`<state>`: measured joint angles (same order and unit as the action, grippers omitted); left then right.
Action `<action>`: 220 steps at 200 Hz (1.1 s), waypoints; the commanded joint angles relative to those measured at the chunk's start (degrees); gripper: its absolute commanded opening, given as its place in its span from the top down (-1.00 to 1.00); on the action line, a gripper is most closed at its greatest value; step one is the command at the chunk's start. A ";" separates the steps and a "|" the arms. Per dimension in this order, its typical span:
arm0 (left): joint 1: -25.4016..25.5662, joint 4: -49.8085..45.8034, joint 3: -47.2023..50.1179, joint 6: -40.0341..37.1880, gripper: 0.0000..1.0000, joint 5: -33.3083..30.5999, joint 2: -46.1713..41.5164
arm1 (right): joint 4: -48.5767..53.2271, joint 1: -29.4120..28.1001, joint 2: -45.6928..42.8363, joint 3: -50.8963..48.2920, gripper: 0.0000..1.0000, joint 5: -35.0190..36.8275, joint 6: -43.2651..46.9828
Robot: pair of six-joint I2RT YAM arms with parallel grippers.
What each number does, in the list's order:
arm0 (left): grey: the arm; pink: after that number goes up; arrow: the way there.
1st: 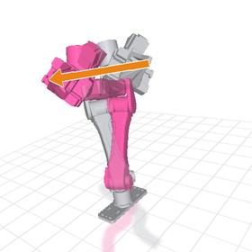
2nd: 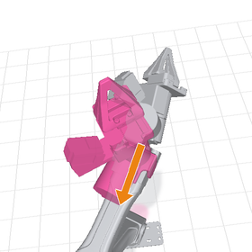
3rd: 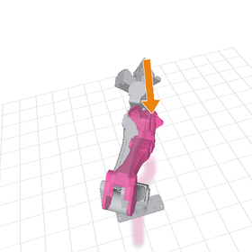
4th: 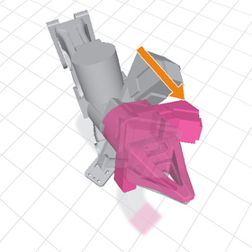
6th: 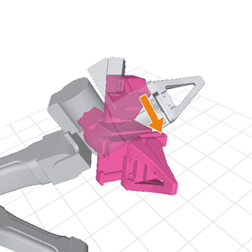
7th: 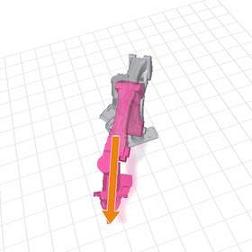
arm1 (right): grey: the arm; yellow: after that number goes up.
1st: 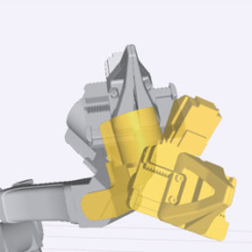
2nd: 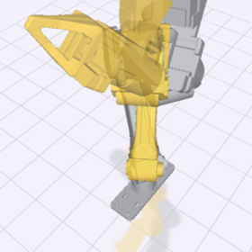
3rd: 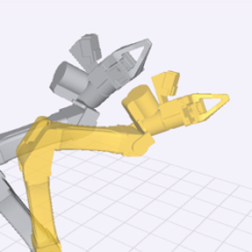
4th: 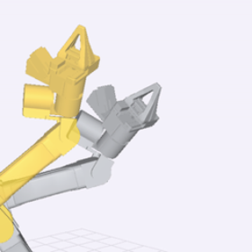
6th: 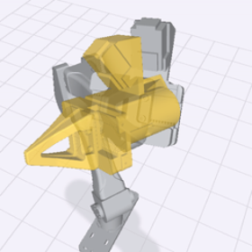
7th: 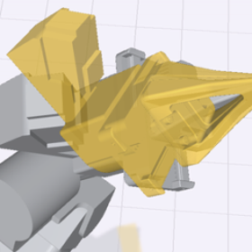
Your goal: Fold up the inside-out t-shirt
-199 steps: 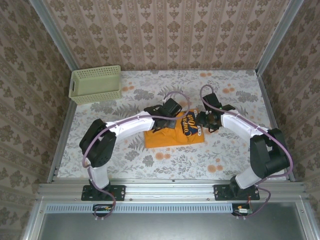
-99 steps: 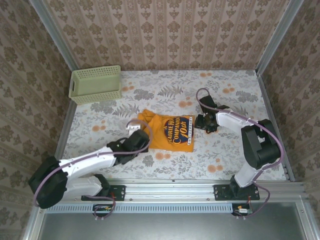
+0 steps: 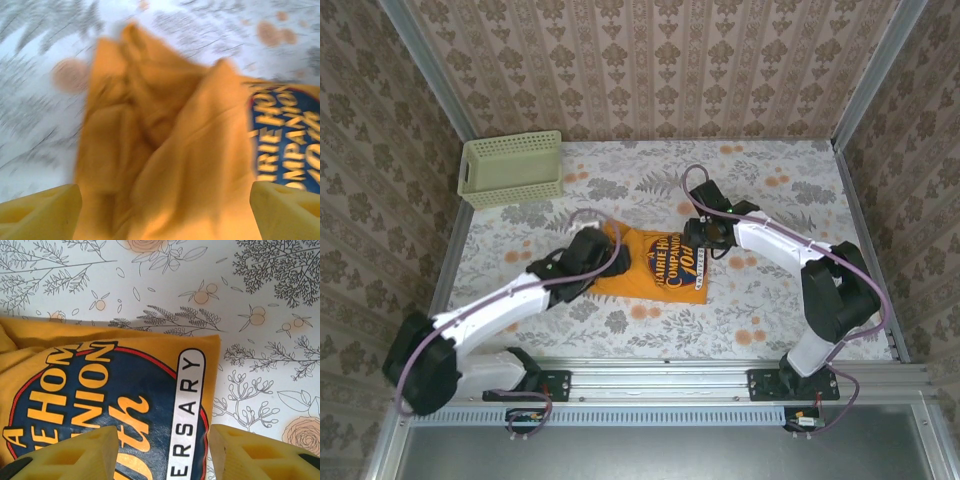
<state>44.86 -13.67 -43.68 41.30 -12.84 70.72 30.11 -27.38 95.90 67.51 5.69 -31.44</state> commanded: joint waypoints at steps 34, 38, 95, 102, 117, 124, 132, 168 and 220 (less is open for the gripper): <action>-3.45 1.30 -8.58 -7.50 -0.64 8.18 15.17 | -1.34 -0.22 4.74 1.22 -0.05 -1.25 0.82; -3.54 1.63 -8.50 -7.38 -0.59 8.33 15.56 | -1.41 -0.22 5.08 1.35 -0.05 -1.47 0.91; -3.64 4.65 -2.01 -5.76 0.47 9.32 9.79 | 0.13 1.50 9.97 2.37 -0.02 0.68 -1.20; -3.65 4.92 0.16 -5.09 0.58 8.71 7.74 | 0.03 1.76 10.43 2.37 -0.02 0.72 -1.44; -3.58 4.73 4.23 -3.28 0.78 7.32 2.71 | 0.08 1.95 11.14 2.37 -0.01 1.24 -1.73; -3.56 4.44 6.24 -2.26 0.82 6.35 0.29 | -0.09 1.98 11.37 2.33 0.00 1.33 -1.68; -3.71 3.78 8.36 -1.10 0.90 5.17 -2.42 | -0.10 1.98 11.67 2.43 0.00 1.34 -1.63; -3.90 -0.10 16.26 3.57 0.89 1.81 -14.49 | 0.30 1.97 12.37 2.12 0.01 2.77 -1.76; -8.91 6.67 10.56 -6.72 -0.03 15.61 -7.99 | 0.10 1.88 10.82 0.96 0.02 2.72 -1.61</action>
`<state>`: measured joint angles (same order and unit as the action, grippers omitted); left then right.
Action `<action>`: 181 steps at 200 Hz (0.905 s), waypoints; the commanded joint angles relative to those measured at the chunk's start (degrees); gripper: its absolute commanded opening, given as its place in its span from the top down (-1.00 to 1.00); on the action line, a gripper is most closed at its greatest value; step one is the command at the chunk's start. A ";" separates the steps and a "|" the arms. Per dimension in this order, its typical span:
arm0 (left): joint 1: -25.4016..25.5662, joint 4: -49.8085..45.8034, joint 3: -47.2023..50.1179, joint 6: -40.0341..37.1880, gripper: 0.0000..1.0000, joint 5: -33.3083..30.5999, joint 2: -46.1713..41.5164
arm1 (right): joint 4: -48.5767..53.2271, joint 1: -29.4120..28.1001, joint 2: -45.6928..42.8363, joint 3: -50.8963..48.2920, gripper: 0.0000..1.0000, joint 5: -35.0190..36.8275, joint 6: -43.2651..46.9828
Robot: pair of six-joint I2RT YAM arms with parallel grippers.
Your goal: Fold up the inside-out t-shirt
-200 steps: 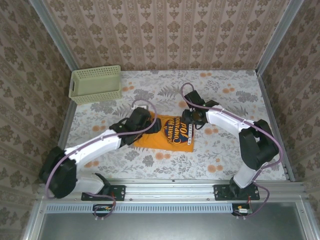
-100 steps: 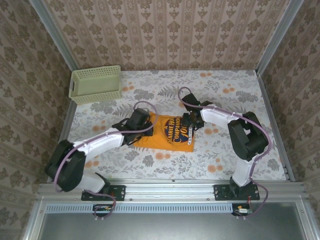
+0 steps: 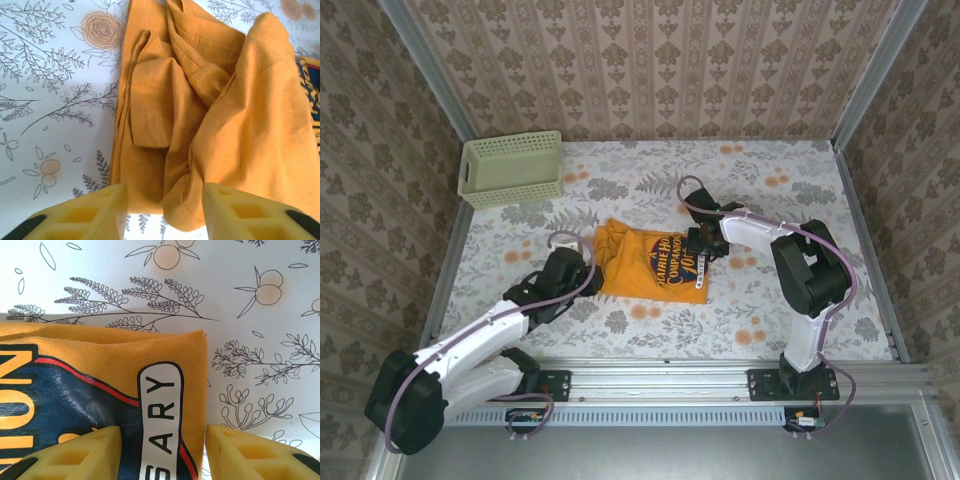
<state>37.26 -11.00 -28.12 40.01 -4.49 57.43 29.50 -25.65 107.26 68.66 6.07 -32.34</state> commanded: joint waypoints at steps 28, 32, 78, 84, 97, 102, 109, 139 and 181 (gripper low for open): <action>-1.99 7.05 -8.11 -7.96 -0.11 10.69 12.74 | 0.87 0.07 -0.65 -0.36 0.03 2.46 -0.71; -2.01 7.25 -8.33 -8.01 -0.11 11.09 13.45 | 0.91 0.07 -0.70 -0.37 0.03 2.43 -0.71; -2.06 7.97 -10.28 -7.75 0.18 12.09 18.92 | 0.91 0.11 -0.32 -0.44 0.03 2.74 -0.62; -2.09 7.55 -10.29 -7.75 0.25 11.31 19.12 | 0.86 0.14 -0.30 -0.39 0.03 2.81 -0.70; -2.10 6.81 -10.21 -7.94 0.51 10.27 19.00 | 0.87 0.15 -0.06 -0.37 0.03 2.94 -0.71; -2.10 6.50 -10.12 -7.93 0.62 9.94 18.83 | 0.91 0.16 -0.04 -0.30 0.03 3.06 -0.71; -2.10 5.82 -9.94 -7.72 0.76 9.42 18.20 | 0.91 0.16 0.09 -0.12 0.03 3.20 -0.78; -0.87 5.12 -4.72 -5.21 1.00 4.83 10.00 | 2.85 0.48 1.05 0.71 0.03 4.13 -1.19; 2.71 -0.32 7.70 2.81 1.00 -1.81 -9.50 | 3.86 1.03 2.50 1.65 0.03 4.89 -2.20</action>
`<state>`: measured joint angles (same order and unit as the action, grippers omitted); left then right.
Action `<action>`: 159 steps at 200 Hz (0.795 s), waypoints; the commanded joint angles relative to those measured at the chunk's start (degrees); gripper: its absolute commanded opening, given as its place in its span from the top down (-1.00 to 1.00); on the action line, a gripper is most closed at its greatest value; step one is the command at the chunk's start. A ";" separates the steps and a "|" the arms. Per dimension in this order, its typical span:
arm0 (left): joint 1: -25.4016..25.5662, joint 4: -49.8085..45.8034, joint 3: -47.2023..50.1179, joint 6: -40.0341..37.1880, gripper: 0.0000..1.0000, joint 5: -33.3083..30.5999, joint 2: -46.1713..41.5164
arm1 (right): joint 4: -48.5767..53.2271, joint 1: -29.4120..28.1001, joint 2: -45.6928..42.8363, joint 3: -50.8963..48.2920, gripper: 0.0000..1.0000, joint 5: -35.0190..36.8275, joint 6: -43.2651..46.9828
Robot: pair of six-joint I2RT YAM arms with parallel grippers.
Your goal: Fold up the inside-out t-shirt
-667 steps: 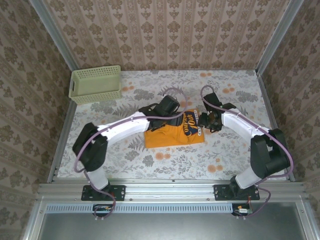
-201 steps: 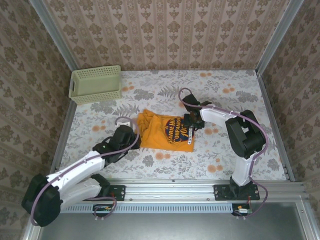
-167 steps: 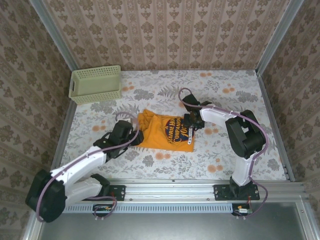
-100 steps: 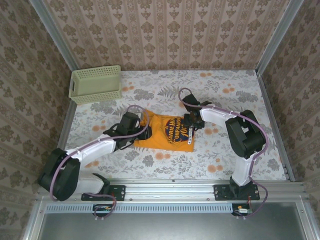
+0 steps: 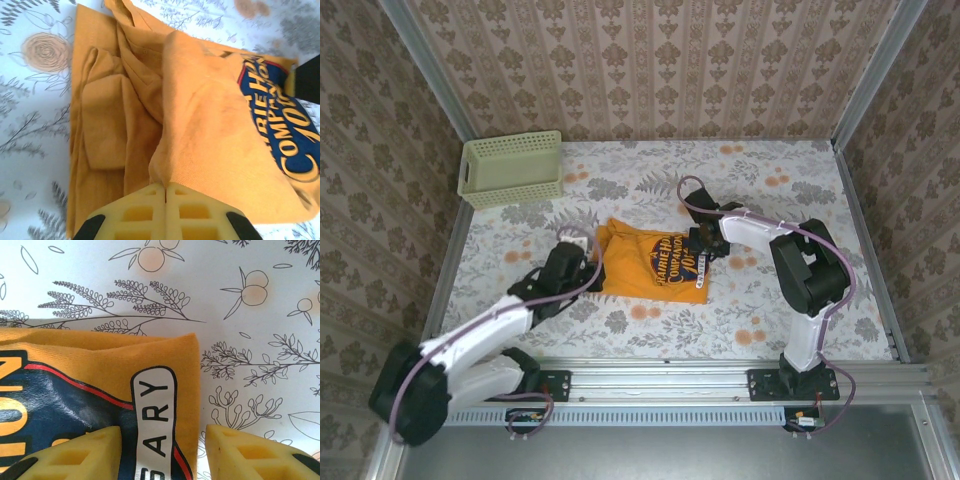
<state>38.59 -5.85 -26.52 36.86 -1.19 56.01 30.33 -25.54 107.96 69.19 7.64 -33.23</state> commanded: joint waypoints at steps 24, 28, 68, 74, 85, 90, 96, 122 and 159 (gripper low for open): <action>1.45 -8.81 11.98 10.39 1.00 -5.30 -15.65 | 3.28 0.93 1.65 0.89 0.03 3.81 -2.17; 1.43 -8.83 12.72 10.93 1.00 -5.08 -16.45 | 3.06 0.89 1.50 0.74 0.04 3.86 -2.28; 0.91 -9.31 14.67 13.25 0.63 -4.39 -16.15 | 3.31 -0.18 -2.12 -0.52 0.04 3.70 -2.40; 0.87 -9.76 13.93 12.66 0.45 -4.41 -15.90 | 3.51 -0.50 -2.96 -0.41 0.03 3.68 -2.00; 0.66 -11.75 11.96 11.68 0.27 -5.52 -15.83 | 3.92 -1.14 -4.63 -0.29 0.03 4.44 -1.34; 0.59 -12.57 10.97 11.13 0.22 -6.21 -15.92 | 3.99 -1.54 -5.41 -0.21 0.02 4.94 -0.87; 0.40 -13.32 9.82 10.58 0.15 -7.03 -15.93 | 4.10 -1.97 -6.25 -0.04 0.01 5.60 -0.38; -2.69 -10.47 5.66 8.49 -0.28 -4.75 -11.68 | 3.05 -3.33 -7.49 1.22 -0.04 5.90 2.55; -4.05 -1.76 -2.27 7.57 -0.34 1.37 6.14 | 3.29 -3.56 -1.58 4.17 -0.05 3.73 3.25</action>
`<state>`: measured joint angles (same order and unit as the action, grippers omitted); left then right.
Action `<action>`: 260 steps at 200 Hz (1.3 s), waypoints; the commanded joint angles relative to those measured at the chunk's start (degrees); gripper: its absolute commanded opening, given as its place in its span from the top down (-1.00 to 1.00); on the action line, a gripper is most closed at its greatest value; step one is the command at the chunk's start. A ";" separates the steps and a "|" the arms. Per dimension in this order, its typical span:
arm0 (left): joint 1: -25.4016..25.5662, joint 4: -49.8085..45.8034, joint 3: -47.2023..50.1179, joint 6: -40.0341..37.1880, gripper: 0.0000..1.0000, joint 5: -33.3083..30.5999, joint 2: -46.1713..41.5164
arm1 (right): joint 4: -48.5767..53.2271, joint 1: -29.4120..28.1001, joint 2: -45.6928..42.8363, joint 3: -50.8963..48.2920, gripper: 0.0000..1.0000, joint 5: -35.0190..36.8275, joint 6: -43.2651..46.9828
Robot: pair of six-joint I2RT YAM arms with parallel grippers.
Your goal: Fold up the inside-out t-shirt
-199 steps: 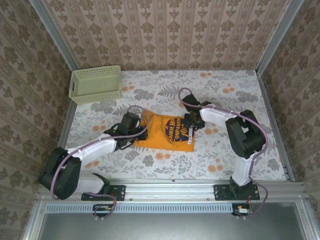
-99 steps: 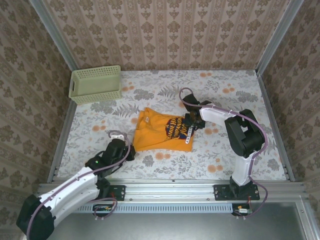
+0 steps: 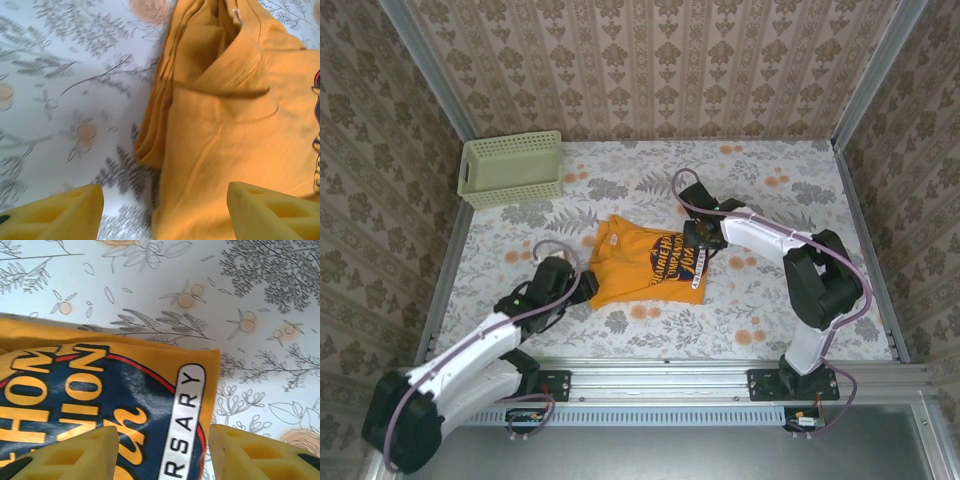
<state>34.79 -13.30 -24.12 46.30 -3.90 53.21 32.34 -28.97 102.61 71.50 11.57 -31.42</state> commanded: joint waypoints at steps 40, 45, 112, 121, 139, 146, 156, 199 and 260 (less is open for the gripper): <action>-2.20 5.74 -9.78 -1.83 0.26 1.19 23.20 | 2.19 1.60 5.20 -2.39 -0.02 0.29 -3.55; -2.70 5.85 -9.72 -1.79 0.37 1.25 24.12 | 1.96 1.84 4.53 -3.77 -0.02 0.31 -4.28; -6.30 7.04 -22.99 -13.04 0.98 5.63 37.16 | -1.39 -5.30 -11.92 -25.54 0.09 -2.34 -17.58; -6.56 6.48 -26.64 -14.48 1.00 6.19 39.95 | -1.40 -8.22 -14.20 -27.62 0.10 -2.40 -20.97; -6.97 4.08 -33.19 -15.70 1.00 8.37 44.14 | -3.55 -13.36 -19.06 -31.05 0.09 -2.00 -27.27; -6.88 2.55 -34.99 -15.79 1.00 8.22 44.37 | -4.10 -14.64 -21.38 -31.82 0.09 -1.80 -28.63; -6.46 -0.01 -35.98 -15.65 0.86 6.47 43.20 | -3.59 -15.59 -25.18 -31.66 0.05 -0.91 -29.27; -0.70 -17.44 -30.63 -6.77 -0.02 -10.33 27.69 | 1.58 -11.44 -27.52 -21.16 -0.15 4.27 -15.99; 6.15 -11.79 -15.27 11.34 -0.44 -4.73 17.10 | -5.38 -2.12 -5.76 -1.44 -0.28 -10.37 2.46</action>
<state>39.75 -26.55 -43.48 48.71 -9.41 69.71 28.84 -33.12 89.03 63.35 8.60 -38.68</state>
